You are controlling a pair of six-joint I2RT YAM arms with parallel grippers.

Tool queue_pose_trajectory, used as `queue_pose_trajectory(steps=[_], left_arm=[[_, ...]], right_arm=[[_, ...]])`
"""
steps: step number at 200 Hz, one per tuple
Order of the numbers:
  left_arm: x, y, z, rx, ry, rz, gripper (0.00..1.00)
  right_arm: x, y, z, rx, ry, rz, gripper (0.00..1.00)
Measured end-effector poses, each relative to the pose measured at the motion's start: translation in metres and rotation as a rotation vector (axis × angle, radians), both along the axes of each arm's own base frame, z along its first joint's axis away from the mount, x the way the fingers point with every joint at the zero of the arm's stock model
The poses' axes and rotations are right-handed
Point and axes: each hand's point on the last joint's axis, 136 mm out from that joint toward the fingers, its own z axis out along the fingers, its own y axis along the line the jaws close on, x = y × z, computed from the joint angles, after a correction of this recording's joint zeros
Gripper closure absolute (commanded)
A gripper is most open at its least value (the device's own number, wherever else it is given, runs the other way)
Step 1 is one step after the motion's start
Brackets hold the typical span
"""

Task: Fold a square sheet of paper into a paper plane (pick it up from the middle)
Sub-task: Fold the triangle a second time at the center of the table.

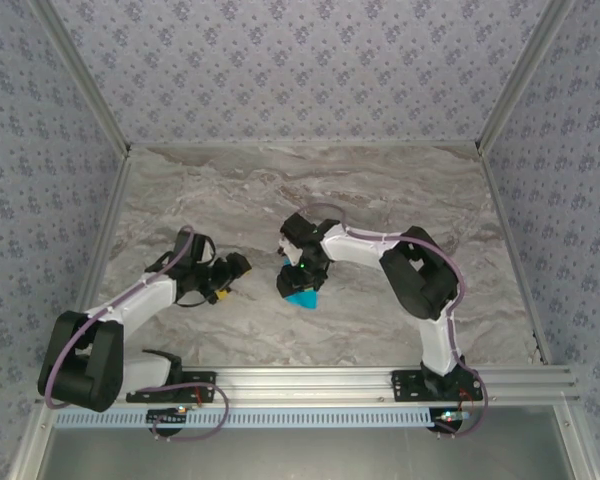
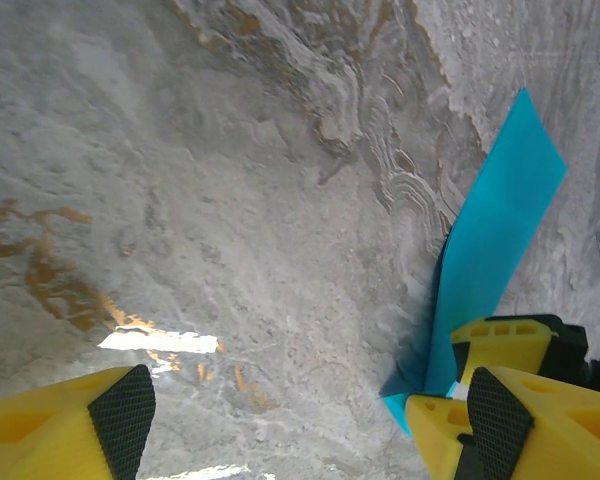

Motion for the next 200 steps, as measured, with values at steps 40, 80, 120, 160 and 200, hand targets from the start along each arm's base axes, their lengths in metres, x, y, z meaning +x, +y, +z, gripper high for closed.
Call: queue_pose_trajectory(steps=[40,80,120,160,200], left_arm=[[-0.009,-0.017,-0.004,-0.077,-0.011,-0.04,0.35],[-0.015,-0.039,-0.007,-0.149,-0.026,-0.094,0.48],[-0.019,-0.061,-0.01,-0.201,-0.039,-0.146,0.62],[-0.024,-0.084,-0.011,-0.234,-0.054,-0.201,0.75],[-0.03,-0.097,-0.02,-0.243,-0.037,-0.231,0.79]], right_arm=[[0.002,-0.002,0.003,0.11,0.087,-0.039,0.48],[0.004,-0.004,0.006,0.226,0.158,-0.068,0.48],[0.006,-0.004,0.01,0.291,0.195,-0.086,0.49],[0.009,-0.005,0.01,0.318,0.213,-0.107,0.55],[0.01,-0.006,0.011,0.355,0.233,-0.117,0.55]])
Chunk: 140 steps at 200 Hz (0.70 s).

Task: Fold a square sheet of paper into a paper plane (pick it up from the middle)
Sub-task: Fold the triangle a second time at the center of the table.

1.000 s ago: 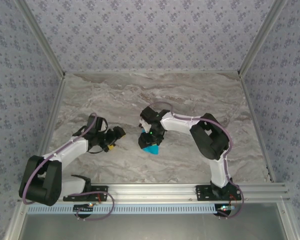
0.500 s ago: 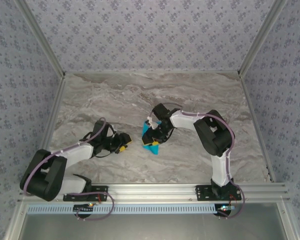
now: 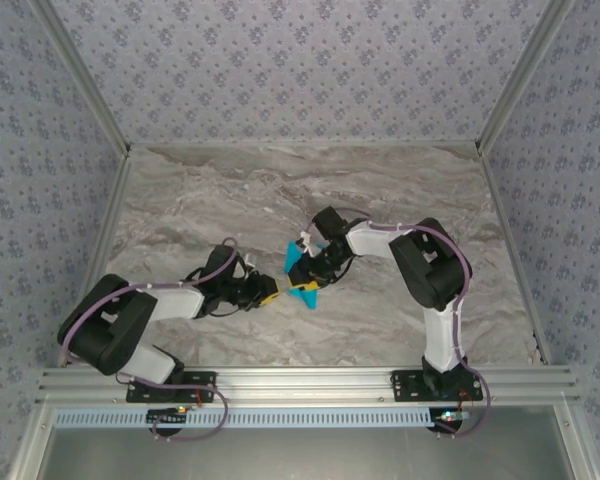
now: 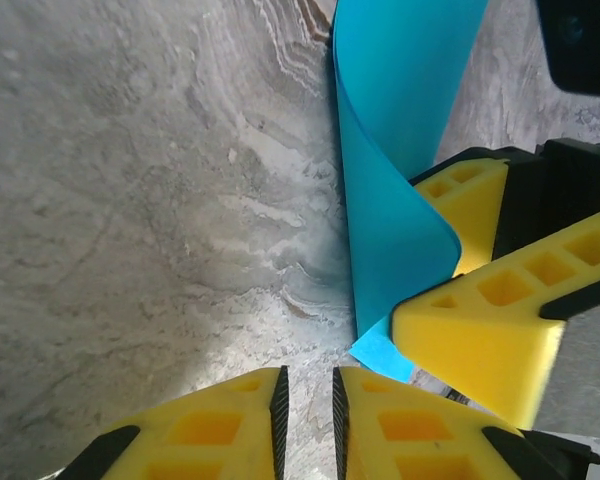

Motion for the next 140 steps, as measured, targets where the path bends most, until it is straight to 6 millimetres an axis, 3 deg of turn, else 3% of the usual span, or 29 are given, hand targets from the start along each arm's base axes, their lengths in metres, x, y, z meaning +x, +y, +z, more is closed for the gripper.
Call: queue_pose_trajectory(steps=[140], left_arm=[[0.006,-0.02,0.001,-0.021,-0.025,-0.03,0.77]], right_arm=[[0.001,0.0,0.006,0.087,0.038,-0.014,0.49]])
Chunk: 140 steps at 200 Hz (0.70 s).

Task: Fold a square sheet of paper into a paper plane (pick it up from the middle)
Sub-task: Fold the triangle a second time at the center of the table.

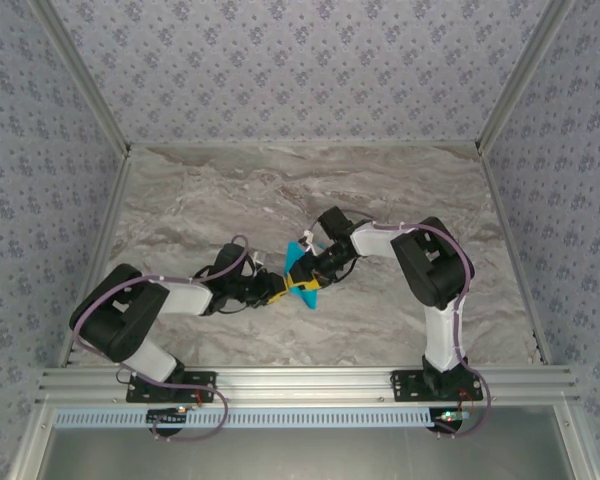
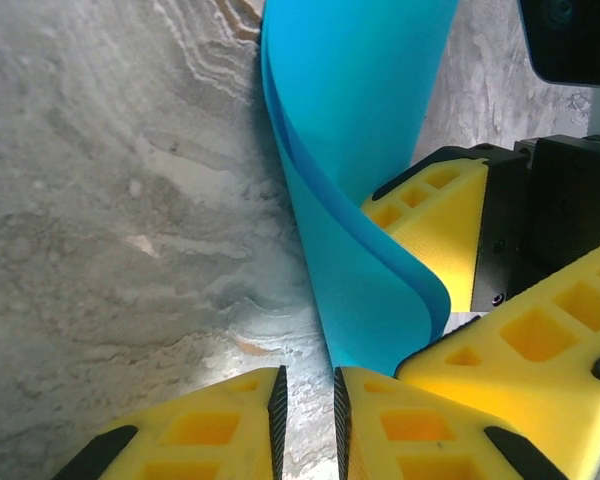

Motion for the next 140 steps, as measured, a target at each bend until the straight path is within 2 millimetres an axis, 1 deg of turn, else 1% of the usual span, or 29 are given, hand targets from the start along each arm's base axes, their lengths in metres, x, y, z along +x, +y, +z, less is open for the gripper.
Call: queue_pose_trajectory(steps=[100,140], left_arm=[[-0.0009,0.0002,-0.0014,0.004,0.005,-0.002,0.79],[-0.0026,0.0055,-0.0069,0.045,0.008,0.0,0.79]], right_arm=[[0.0002,-0.0015,0.0011,0.033,0.002,-0.007,0.5],[0.0011,-0.0029,0.0011,0.041,0.006,-0.013,0.5]])
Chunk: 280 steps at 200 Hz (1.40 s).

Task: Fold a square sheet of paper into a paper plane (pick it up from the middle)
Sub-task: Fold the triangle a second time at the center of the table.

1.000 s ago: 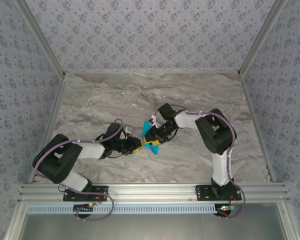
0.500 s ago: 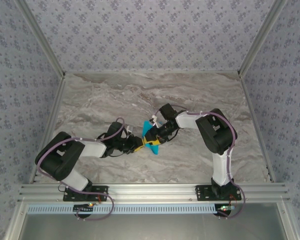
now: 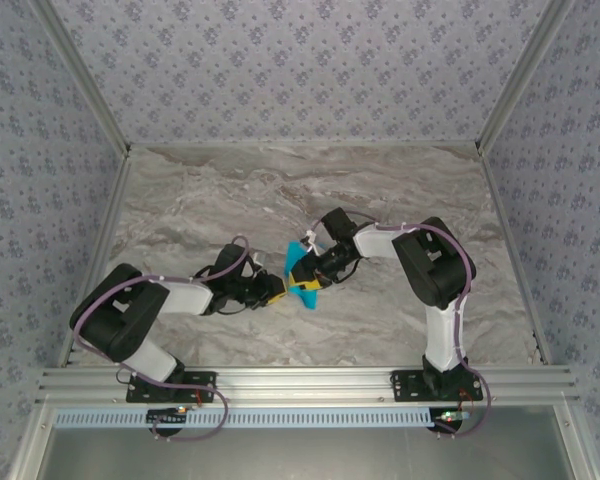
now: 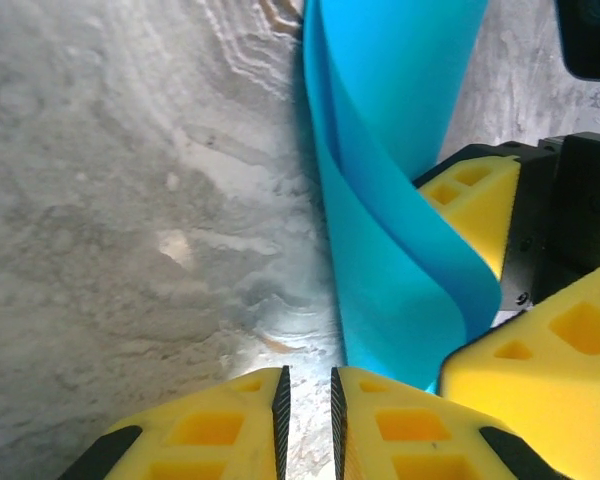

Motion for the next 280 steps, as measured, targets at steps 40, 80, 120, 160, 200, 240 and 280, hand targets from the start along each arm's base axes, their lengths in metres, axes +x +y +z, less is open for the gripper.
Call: queue_pose_trajectory(steps=[40,80,120,160,200,240,280], left_arm=[[-0.002,0.014,0.007,0.067,-0.035,0.014,0.78],[-0.002,0.02,0.024,0.078,-0.089,0.023,0.77],[0.002,0.015,0.032,0.051,-0.106,0.023,0.8],[0.005,0.001,0.028,0.04,-0.087,-0.007,0.87],[0.006,-0.006,0.012,0.058,-0.043,-0.014,0.92],[0.002,-0.007,-0.01,0.09,0.01,-0.021,0.94],[0.002,-0.009,-0.013,0.084,0.023,-0.03,0.95]], right_arm=[[0.001,-0.002,0.0,0.007,0.006,-0.006,0.5],[0.002,-0.002,0.0,0.007,0.007,-0.007,0.51],[0.003,-0.004,0.0,0.003,0.009,-0.014,0.53],[0.003,-0.004,0.0,0.002,0.015,-0.021,0.53],[0.004,-0.004,0.001,0.001,0.018,-0.025,0.53],[0.006,-0.005,0.001,-0.011,0.013,-0.039,0.53],[0.011,-0.009,0.005,-0.038,-0.001,-0.069,0.47]])
